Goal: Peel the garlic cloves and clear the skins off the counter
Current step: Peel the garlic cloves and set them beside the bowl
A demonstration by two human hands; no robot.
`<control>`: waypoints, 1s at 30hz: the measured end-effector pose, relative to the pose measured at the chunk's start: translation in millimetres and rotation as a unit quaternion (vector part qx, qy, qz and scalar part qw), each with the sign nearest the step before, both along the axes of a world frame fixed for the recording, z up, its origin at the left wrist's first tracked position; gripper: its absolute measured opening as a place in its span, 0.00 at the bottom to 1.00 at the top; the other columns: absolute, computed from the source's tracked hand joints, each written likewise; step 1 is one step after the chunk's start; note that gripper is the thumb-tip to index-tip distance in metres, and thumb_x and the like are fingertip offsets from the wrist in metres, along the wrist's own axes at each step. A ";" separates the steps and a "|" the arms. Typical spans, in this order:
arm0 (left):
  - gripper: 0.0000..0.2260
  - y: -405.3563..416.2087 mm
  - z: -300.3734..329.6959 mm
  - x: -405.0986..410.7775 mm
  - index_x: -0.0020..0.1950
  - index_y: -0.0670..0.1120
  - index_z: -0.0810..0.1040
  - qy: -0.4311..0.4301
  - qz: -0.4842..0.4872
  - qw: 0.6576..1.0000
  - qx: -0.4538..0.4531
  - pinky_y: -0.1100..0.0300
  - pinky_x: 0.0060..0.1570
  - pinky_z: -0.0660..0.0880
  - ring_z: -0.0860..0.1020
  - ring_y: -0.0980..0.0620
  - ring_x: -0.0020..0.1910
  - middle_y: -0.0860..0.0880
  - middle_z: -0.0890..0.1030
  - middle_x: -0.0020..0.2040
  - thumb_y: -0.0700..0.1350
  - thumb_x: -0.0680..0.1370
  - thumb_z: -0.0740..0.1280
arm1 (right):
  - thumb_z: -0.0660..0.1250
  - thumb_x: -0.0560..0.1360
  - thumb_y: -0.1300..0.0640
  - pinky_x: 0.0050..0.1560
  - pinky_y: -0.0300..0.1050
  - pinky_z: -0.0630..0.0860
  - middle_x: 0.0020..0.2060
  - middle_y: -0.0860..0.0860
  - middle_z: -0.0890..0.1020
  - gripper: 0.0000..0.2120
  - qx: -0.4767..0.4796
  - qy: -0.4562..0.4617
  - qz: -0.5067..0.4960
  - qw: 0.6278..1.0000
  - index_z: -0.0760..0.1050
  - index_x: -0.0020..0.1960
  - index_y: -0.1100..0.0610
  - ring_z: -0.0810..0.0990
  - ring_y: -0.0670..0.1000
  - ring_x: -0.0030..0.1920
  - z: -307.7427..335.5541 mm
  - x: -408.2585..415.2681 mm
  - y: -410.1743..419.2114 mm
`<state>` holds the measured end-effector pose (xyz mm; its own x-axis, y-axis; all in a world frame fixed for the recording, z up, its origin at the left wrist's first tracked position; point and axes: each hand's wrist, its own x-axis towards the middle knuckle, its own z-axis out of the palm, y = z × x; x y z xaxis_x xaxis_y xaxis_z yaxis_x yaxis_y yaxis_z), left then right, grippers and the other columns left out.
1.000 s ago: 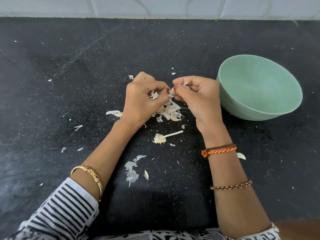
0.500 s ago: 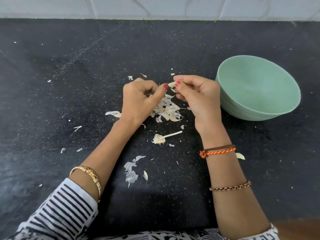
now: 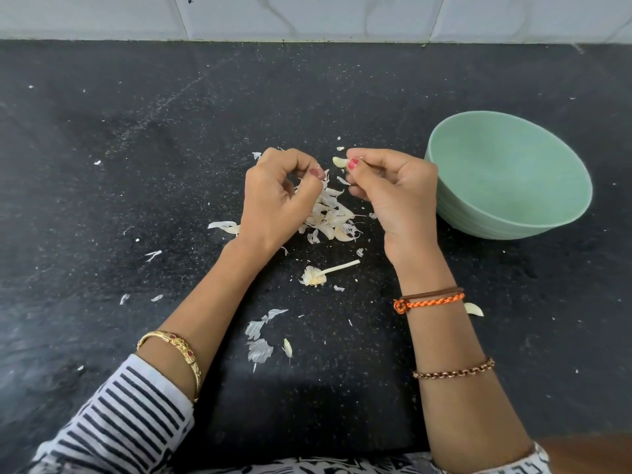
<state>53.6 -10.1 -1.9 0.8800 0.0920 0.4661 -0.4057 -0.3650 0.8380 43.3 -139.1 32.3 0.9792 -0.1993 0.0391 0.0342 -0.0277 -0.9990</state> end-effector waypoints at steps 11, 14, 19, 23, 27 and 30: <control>0.05 -1.4 -3.1 1.5 0.37 0.50 0.78 -0.020 -0.002 0.999 0.036 0.71 0.36 0.67 0.72 0.64 0.38 0.61 0.74 0.31 0.49 0.69 0.65 | 0.70 0.72 0.67 0.35 0.32 0.75 0.34 0.52 0.81 0.05 0.017 -0.004 -0.011 1.000 0.80 0.42 0.58 0.80 0.45 0.36 0.2 0.6 -0.9; 0.07 0.1 -3.7 2.2 0.34 0.49 0.76 -0.009 -0.001 0.999 0.046 0.71 0.34 0.66 0.71 0.64 0.36 0.63 0.74 0.28 0.50 0.69 0.66 | 0.70 0.72 0.67 0.35 0.32 0.74 0.34 0.52 0.81 0.05 0.018 -0.003 -0.010 1.000 0.80 0.42 0.57 0.80 0.45 0.36 0.1 0.5 -0.8; 0.05 0.0 -4.5 1.8 0.31 0.51 0.73 0.003 -0.003 0.998 0.056 0.72 0.36 0.64 0.70 0.64 0.36 0.62 0.74 0.29 0.50 0.66 0.63 | 0.70 0.72 0.66 0.35 0.32 0.74 0.35 0.52 0.81 0.05 0.016 0.004 -0.013 1.000 0.80 0.42 0.58 0.80 0.45 0.36 1.0 1.0 -0.6; 0.03 -0.5 -2.2 0.6 0.32 0.55 0.69 0.017 -0.004 0.999 0.049 0.70 0.36 0.65 0.69 0.63 0.36 0.59 0.72 0.30 0.50 0.66 0.61 | 0.70 0.72 0.66 0.36 0.32 0.76 0.35 0.51 0.81 0.05 0.007 0.012 -0.013 1.000 0.80 0.41 0.57 0.79 0.45 0.36 0.2 0.7 1.0; 0.04 -2.2 0.4 0.1 0.33 0.54 0.67 0.026 -0.002 0.999 0.038 0.66 0.35 0.67 0.68 0.58 0.36 0.57 0.71 0.32 0.51 0.68 0.58 | 0.70 0.72 0.65 0.37 0.33 0.76 0.34 0.51 0.82 0.05 -0.003 0.017 -0.017 1.000 0.80 0.42 0.57 0.79 0.44 0.36 0.3 0.9 1.1; 0.07 -0.4 -0.3 0.9 0.33 0.52 0.65 0.036 -0.013 0.999 0.022 0.59 0.34 0.65 0.66 0.55 0.34 0.56 0.69 0.31 0.51 0.70 0.54 | 0.70 0.71 0.65 0.36 0.32 0.76 0.34 0.51 0.81 0.04 -0.004 0.018 -0.020 1.000 0.80 0.42 0.58 0.79 0.43 0.35 0.2 0.9 1.1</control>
